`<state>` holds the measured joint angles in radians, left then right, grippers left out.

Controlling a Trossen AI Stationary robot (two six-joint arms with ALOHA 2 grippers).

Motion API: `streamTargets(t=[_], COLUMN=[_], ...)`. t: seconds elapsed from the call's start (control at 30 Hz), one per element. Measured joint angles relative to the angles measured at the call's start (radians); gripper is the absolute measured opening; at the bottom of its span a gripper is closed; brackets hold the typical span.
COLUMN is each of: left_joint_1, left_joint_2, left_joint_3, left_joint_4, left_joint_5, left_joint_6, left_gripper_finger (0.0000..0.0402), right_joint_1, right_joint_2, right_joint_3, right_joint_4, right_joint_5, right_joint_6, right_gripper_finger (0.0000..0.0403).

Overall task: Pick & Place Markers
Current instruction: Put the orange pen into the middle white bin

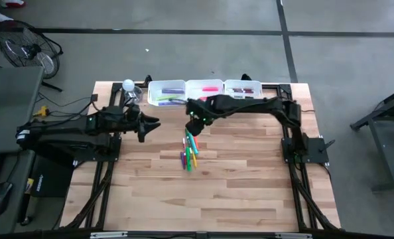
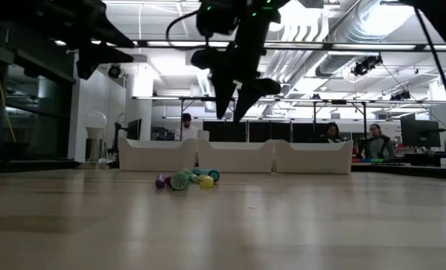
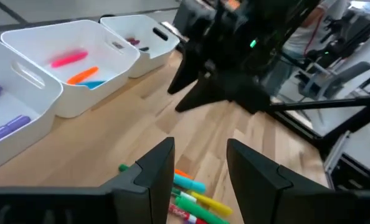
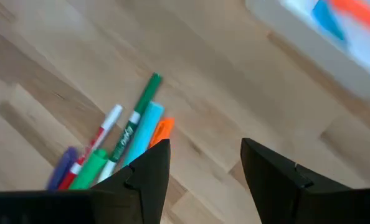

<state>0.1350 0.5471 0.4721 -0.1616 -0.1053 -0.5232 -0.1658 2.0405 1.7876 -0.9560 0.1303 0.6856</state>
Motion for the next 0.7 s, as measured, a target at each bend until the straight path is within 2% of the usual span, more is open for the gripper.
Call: streamTargets(t=[0.3,0.5,0.7], left_joint_1=[0.000,0.000,0.001], left_joint_2=[-0.115,-0.120,-0.120], left_joint_3=[-0.053,-0.063,-0.063], left_joint_4=[0.001,0.001,0.001], left_joint_5=[0.021,0.041,0.052], left_joint_6=[0.003,0.003,0.003], left_gripper_finger=[0.0144,0.0144,0.0144], right_joint_1=[0.035,0.058,0.070], right_joint_2=[0.133,0.193,0.199], right_joint_3=[0.031,0.031,0.031], right_joint_4=[-0.047,-0.049,-0.025], right_joint_5=[-0.014,-0.036,-0.020], right_joint_6=[0.076,0.100,0.126], right_gripper_finger=[0.0186,0.0186,0.0186])
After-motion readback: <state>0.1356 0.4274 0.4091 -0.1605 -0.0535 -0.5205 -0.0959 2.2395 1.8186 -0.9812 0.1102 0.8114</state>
